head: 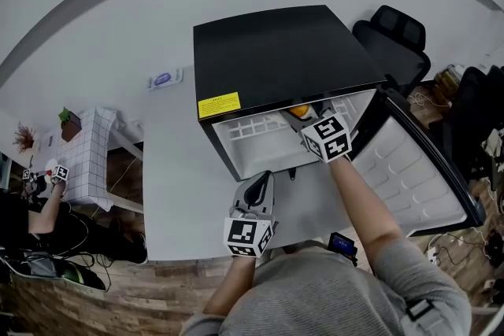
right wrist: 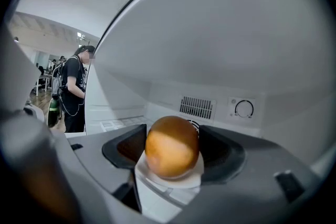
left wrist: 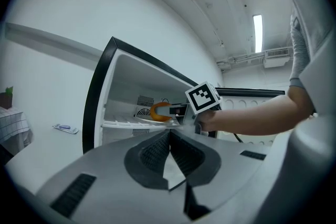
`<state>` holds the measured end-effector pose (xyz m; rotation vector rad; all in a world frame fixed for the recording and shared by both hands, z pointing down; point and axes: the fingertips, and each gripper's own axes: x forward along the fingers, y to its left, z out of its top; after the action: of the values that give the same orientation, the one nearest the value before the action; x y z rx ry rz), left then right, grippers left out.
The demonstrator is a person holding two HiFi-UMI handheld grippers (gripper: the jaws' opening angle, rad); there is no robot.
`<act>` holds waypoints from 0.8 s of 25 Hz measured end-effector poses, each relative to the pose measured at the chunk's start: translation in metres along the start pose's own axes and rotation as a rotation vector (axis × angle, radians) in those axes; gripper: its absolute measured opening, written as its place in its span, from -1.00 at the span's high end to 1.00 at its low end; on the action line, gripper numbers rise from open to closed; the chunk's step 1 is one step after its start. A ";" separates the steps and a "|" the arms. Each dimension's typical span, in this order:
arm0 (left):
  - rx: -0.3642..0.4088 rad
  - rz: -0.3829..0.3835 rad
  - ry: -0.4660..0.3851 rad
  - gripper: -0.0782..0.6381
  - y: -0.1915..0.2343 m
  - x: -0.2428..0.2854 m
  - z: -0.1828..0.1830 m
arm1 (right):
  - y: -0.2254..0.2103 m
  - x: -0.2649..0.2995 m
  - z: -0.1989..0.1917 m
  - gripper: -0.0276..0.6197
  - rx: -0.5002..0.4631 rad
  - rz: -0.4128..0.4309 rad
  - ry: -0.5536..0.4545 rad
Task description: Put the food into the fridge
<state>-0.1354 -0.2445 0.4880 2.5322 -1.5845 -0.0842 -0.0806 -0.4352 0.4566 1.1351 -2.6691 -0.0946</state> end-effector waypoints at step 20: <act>0.017 -0.012 0.016 0.75 -0.005 -0.001 -0.006 | -0.007 -0.008 0.000 -0.01 0.049 -0.012 -0.030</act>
<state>-0.1306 -0.2409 0.4932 2.5489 -1.5716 -0.0514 -0.0701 -0.4344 0.4536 1.1740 -2.7048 -0.0485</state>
